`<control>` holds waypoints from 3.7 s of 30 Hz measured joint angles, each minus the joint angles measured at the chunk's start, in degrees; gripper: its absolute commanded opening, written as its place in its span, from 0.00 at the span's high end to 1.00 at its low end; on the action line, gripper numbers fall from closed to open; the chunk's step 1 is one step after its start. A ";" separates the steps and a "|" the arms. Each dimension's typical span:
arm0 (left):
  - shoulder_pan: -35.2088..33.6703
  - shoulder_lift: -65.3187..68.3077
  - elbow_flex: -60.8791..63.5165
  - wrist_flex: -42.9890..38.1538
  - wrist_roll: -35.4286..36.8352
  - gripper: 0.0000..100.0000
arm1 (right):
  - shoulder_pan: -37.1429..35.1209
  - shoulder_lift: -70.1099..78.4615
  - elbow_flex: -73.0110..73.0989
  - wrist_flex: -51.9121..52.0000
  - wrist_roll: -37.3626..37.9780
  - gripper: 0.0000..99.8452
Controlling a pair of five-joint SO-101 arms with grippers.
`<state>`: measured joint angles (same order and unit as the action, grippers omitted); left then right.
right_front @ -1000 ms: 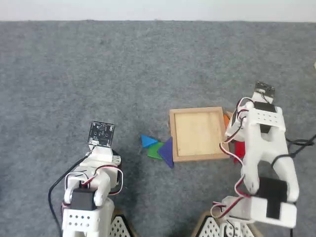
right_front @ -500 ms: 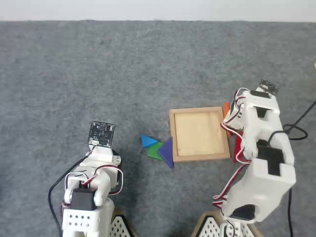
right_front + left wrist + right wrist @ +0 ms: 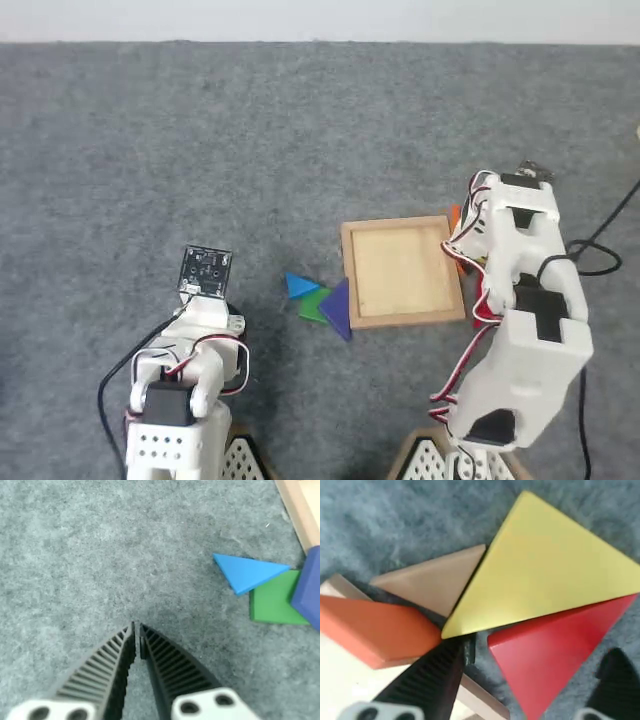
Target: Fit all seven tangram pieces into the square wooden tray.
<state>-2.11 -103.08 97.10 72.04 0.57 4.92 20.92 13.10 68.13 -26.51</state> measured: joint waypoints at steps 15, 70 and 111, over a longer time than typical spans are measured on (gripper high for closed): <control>0.00 0.00 0.00 0.00 0.00 0.98 | 0.79 0.62 -1.93 4.48 -16.44 0.70; 0.09 0.00 0.00 0.00 0.00 0.98 | 9.23 -6.95 -18.55 11.43 10.37 0.99; 0.09 0.00 0.00 0.00 0.00 0.98 | -32.88 -51.96 19.34 3.52 32.26 0.99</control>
<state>-2.02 -103.08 97.10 72.04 0.57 -27.96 -31.03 32.44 71.65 5.76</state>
